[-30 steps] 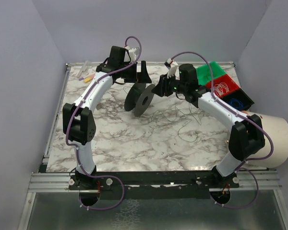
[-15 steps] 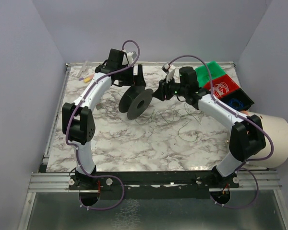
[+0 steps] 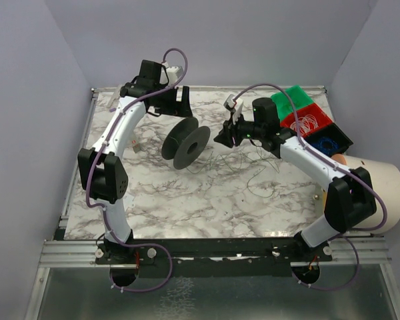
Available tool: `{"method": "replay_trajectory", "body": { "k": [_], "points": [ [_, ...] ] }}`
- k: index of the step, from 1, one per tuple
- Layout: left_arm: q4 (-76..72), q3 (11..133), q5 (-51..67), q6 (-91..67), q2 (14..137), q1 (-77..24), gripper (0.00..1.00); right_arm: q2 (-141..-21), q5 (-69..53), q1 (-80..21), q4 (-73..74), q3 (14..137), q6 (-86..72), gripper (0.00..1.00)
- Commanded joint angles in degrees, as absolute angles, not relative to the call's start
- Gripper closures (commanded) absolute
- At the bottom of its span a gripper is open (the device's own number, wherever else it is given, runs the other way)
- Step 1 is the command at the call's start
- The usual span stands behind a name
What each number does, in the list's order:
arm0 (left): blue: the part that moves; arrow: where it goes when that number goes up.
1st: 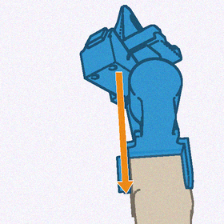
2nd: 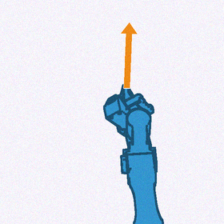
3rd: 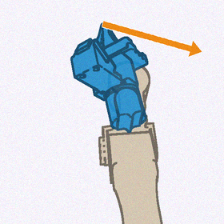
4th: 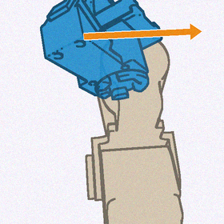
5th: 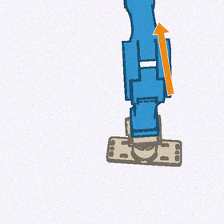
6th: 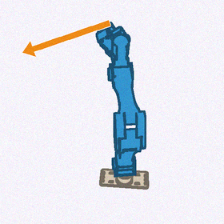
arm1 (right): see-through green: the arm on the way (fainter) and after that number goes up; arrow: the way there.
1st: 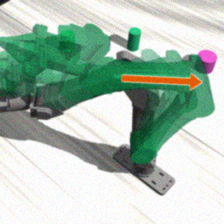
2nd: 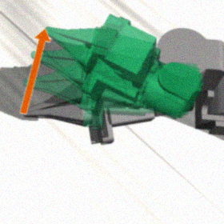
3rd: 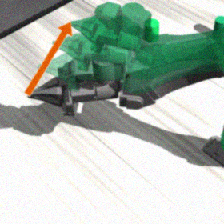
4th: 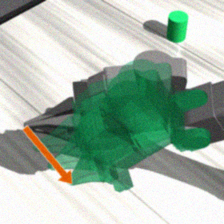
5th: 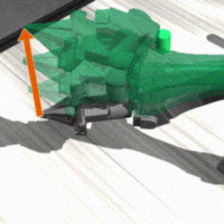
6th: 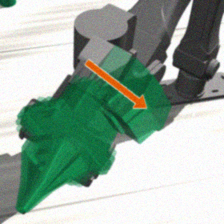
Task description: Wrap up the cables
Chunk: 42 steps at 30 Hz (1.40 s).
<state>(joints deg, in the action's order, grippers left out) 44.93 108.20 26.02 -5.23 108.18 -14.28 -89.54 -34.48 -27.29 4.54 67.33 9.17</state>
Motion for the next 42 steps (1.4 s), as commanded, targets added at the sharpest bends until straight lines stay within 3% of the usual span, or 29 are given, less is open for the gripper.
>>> {"method": "replay_trajectory", "body": {
  "k": [1, 6, 11, 15, 18, 25, 42],
  "points": [
    [50.7, 105.5, 23.8, 1.6, 105.5, -14.9, 0.13, -88.9, -37.2, -27.5, 5.5, 68.4, 9.5, 0.59],
    [51.0, 101.8, 17.3, 4.0, 104.0, -16.4, 0.17, -88.9, -37.9, -27.5, 6.2, 68.8, 9.2, 0.59],
    [50.9, 100.5, 15.7, 4.5, 104.8, -16.6, 0.41, -88.8, -40.9, -27.5, 7.1, 68.7, 12.0, 0.59],
    [51.0, 102.2, 16.0, 3.3, 106.8, -16.6, 0.64, -89.5, -44.9, -27.4, 12.7, 68.4, 27.3, 0.58],
    [51.5, 104.4, 16.3, 2.2, 108.6, -16.8, 0.73, -89.5, -45.4, -27.5, 15.6, 67.0, 41.4, 0.51],
    [51.8, 105.3, 16.5, 0.6, 110.3, -17.1, 0.89, -92.2, -45.6, -31.4, 27.7, 68.7, 65.7, 0.46],
    [50.5, 104.5, 16.1, 0.3, 111.3, -17.1, 1.00, -102.4, -18.6, -44.2, 21.5, 67.9, 75.0, 0.44]
  ]
}}
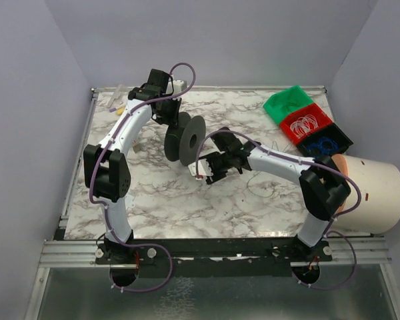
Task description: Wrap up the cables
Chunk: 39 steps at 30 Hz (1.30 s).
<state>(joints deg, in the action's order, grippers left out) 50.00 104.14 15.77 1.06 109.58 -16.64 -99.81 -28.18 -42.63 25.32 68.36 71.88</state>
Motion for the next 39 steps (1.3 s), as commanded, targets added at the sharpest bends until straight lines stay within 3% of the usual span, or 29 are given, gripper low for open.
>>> {"method": "replay_trajectory", "body": {
  "k": [1, 7, 10, 14, 26, 39],
  "points": [
    [50.5, 104.6, 16.1, 0.2, 111.3, -17.1, 1.00, -102.9, -17.6, -44.3, 20.3, 67.8, 74.8, 0.44],
    [50.4, 105.0, 16.4, 0.2, 111.3, -17.1, 1.00, -106.0, -15.2, -44.4, 17.0, 68.6, 74.8, 0.48],
    [50.5, 105.0, 16.3, 0.2, 110.9, -17.1, 1.00, -107.7, -15.5, -44.4, 19.0, 70.4, 74.6, 0.73],
    [50.5, 105.5, 16.7, 0.2, 110.4, -16.7, 1.00, -107.9, -15.8, -44.4, 20.2, 69.7, 74.5, 0.98],
    [51.2, 107.7, 18.5, 0.2, 109.5, -14.0, 1.00, -96.8, -11.7, -39.3, 22.4, 58.1, 70.6, 1.00],
    [51.1, 107.5, 18.6, 0.3, 107.8, -13.7, 1.00, -96.1, -11.1, -36.7, 25.7, 56.1, 70.0, 1.00]
  ]
}}
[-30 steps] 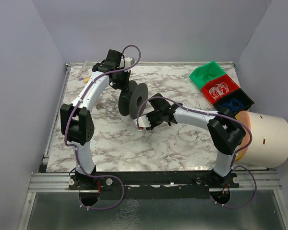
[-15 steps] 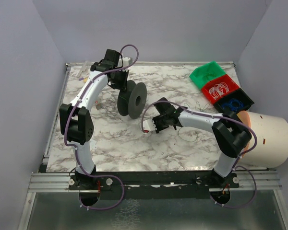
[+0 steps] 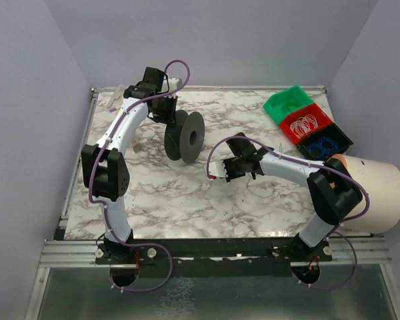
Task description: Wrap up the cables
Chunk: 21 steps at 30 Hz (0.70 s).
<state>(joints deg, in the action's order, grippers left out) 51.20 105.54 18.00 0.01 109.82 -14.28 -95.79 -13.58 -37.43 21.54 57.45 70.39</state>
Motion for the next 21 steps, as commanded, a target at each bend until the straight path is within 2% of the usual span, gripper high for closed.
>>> {"method": "replay_trajectory", "body": {
  "k": [1, 10, 21],
  "points": [
    [51.1, 107.5, 18.4, 0.3, 107.8, -13.5, 1.00, -96.1, -10.8, -36.3, 26.4, 56.0, 70.5, 1.00],
    [51.0, 108.3, 19.7, -2.0, 108.2, -10.7, 1.00, -94.1, -10.7, -34.0, 31.6, 54.5, 73.5, 0.99],
    [48.4, 106.9, 27.5, -5.3, 108.7, -7.3, 1.00, -95.4, -12.7, -34.1, 29.6, 54.3, 71.9, 1.00]
  ]
}}
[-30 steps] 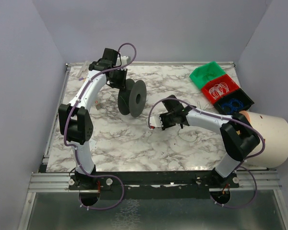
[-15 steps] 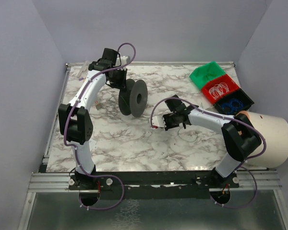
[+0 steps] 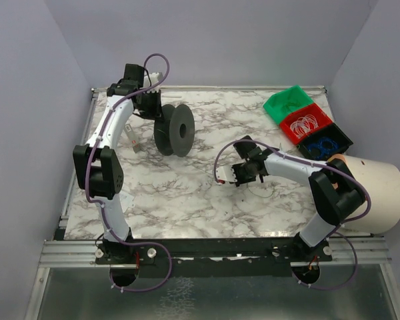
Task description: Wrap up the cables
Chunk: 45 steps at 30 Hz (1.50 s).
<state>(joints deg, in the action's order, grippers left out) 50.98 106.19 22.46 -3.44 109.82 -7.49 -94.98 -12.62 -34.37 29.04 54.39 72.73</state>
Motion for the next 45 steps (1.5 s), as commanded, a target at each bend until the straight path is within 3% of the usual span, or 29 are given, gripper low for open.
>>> {"method": "replay_trajectory", "body": {
  "k": [1, 2, 4, 7, 16, 28, 36, 45],
  "points": [
    [48.3, 106.6, 27.8, -5.3, 108.6, -7.3, 1.00, -95.5, -12.8, -34.0, 29.1, 54.6, 70.9, 1.00],
    [48.1, 106.3, 27.8, -5.4, 108.5, -7.4, 1.00, -95.5, -13.4, -34.0, 29.2, 55.2, 70.1, 0.98],
    [47.7, 105.9, 27.6, -5.2, 108.4, -7.4, 1.00, -95.3, -14.7, -34.0, 29.4, 56.4, 68.8, 0.82],
    [47.2, 105.3, 26.4, -4.7, 108.1, -7.9, 1.00, -94.2, -17.6, -34.1, 30.5, 57.6, 68.9, 0.67],
    [46.7, 103.7, 20.5, -0.3, 106.7, -12.9, 1.00, -92.9, -35.6, -33.5, 45.9, 70.2, 69.1, 0.48],
    [43.9, 104.0, 11.3, 7.5, 105.5, -17.8, 1.00, -96.6, -49.5, -31.7, 57.0, 85.8, 73.0, 0.37],
    [42.6, 101.8, 18.7, 10.2, 103.2, -19.6, 1.00, -95.4, -45.7, -31.1, 32.4, 84.3, 57.8, 0.37],
    [41.1, 98.5, 28.1, 11.6, 99.9, -19.8, 1.00, -98.2, -57.9, -25.1, 26.6, 87.8, 48.5, 0.37]
  ]
}}
